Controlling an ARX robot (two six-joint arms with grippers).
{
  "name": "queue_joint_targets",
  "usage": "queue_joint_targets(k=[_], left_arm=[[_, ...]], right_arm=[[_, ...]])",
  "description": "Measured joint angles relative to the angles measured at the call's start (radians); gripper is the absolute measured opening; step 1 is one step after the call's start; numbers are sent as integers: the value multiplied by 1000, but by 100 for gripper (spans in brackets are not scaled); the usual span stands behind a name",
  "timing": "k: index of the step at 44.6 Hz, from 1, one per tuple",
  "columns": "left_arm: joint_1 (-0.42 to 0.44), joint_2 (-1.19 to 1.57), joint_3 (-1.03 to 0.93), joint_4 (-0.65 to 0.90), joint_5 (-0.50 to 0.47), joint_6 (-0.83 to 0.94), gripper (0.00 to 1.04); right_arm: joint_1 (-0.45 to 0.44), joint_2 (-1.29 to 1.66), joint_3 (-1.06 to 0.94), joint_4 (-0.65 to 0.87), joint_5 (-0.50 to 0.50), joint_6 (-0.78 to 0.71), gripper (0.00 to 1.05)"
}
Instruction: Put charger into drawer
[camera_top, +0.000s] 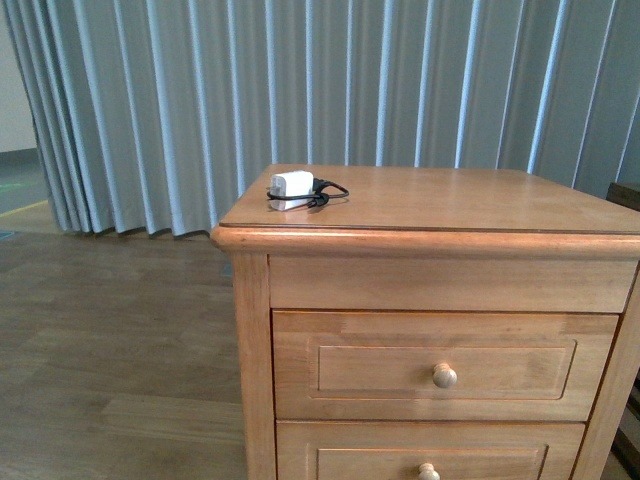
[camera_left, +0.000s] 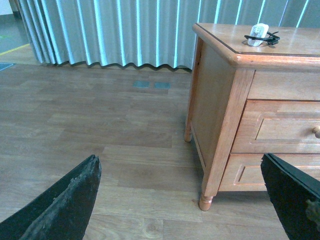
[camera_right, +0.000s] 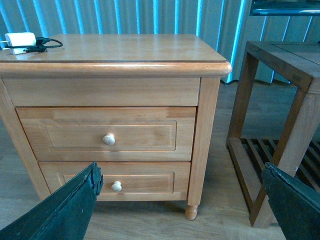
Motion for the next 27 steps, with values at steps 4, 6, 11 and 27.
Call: queue_joint_targets(k=[4,6,11,27], left_arm=[[0,0,0,0,0,0,99],[0,0,0,0,0,0,99],[0,0,0,0,0,0,99],[0,0,0,0,0,0,99]], right_arm=[[0,0,0,0,0,0,96],[0,0,0,0,0,0,96],[0,0,0,0,0,0,96],[0,0,0,0,0,0,96]])
